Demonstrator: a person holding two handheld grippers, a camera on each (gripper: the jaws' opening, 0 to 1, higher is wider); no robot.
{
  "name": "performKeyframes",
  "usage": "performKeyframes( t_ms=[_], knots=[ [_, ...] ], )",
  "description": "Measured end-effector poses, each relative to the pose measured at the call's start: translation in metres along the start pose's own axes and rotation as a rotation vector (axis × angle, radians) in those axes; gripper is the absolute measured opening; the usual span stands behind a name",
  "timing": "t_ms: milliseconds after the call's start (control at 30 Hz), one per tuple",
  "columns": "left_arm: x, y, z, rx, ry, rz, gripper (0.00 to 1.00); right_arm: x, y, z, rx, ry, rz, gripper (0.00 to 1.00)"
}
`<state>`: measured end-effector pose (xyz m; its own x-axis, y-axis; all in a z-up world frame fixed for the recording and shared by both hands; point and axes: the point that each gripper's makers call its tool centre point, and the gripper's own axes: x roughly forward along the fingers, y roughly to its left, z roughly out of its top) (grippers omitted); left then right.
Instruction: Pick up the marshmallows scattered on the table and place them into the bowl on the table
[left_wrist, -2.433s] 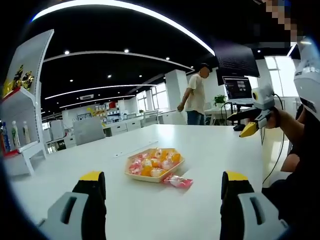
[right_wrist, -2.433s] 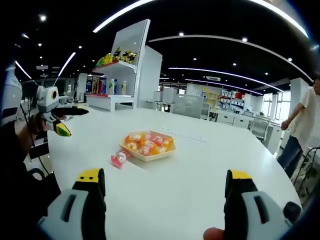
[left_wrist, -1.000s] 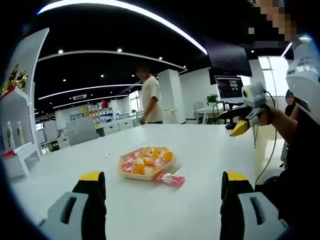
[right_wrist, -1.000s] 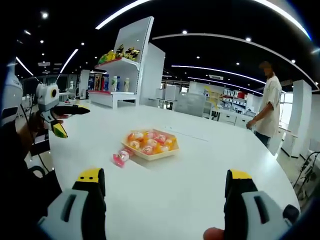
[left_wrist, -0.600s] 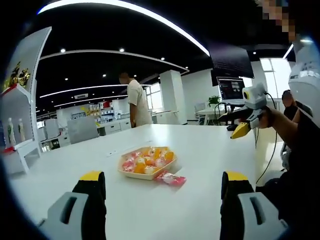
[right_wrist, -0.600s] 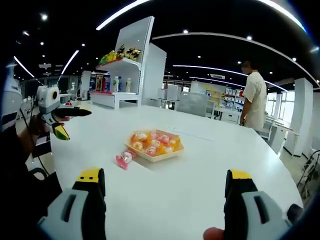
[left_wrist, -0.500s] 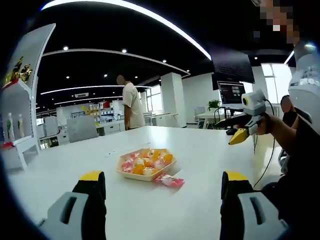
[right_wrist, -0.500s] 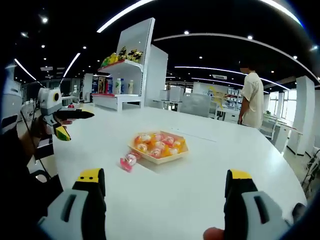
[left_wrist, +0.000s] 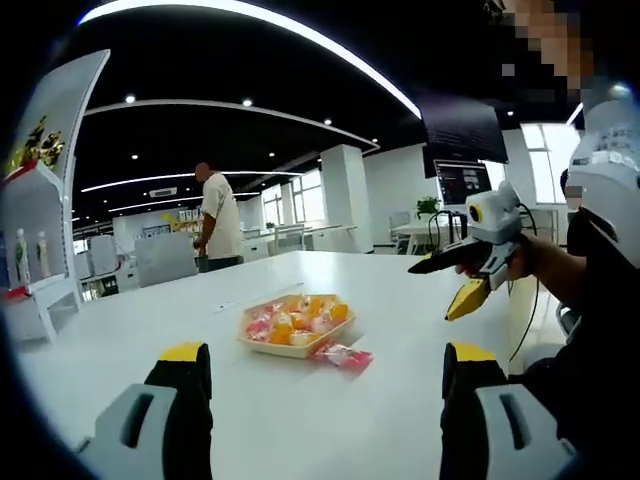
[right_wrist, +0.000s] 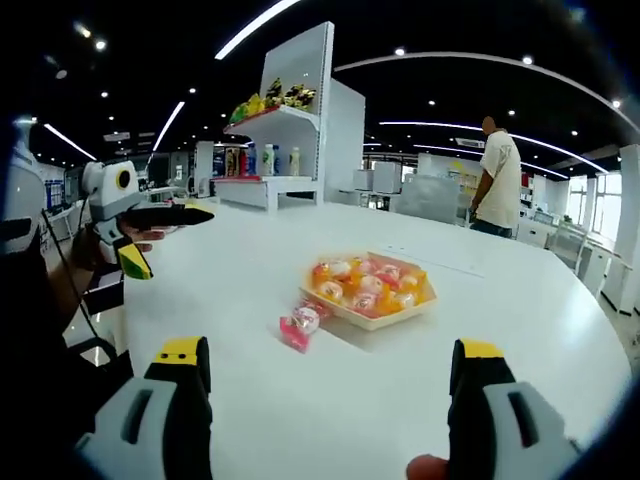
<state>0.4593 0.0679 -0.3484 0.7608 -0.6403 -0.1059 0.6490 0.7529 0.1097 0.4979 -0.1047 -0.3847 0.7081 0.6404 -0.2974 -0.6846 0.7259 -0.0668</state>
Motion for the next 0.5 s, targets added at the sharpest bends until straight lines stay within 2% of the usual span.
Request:
performKeyframes(
  t_ms=[200, 300, 500],
  knots=[
    [0.002, -0.001, 0.002, 0.009, -0.003, -0.009, 0.95, 0.010, 0.008, -0.003, 0.006, 0.008, 0.025, 0.97],
    [0.003, -0.002, 0.002, 0.011, -0.001, -0.012, 0.95, 0.015, 0.009, -0.003, 0.026, 0.009, 0.026, 0.97],
    [0.005, -0.004, 0.005, 0.026, -0.002, -0.018, 0.95, 0.022, 0.020, 0.000, 0.072, 0.010, 0.071, 0.97]
  ],
)
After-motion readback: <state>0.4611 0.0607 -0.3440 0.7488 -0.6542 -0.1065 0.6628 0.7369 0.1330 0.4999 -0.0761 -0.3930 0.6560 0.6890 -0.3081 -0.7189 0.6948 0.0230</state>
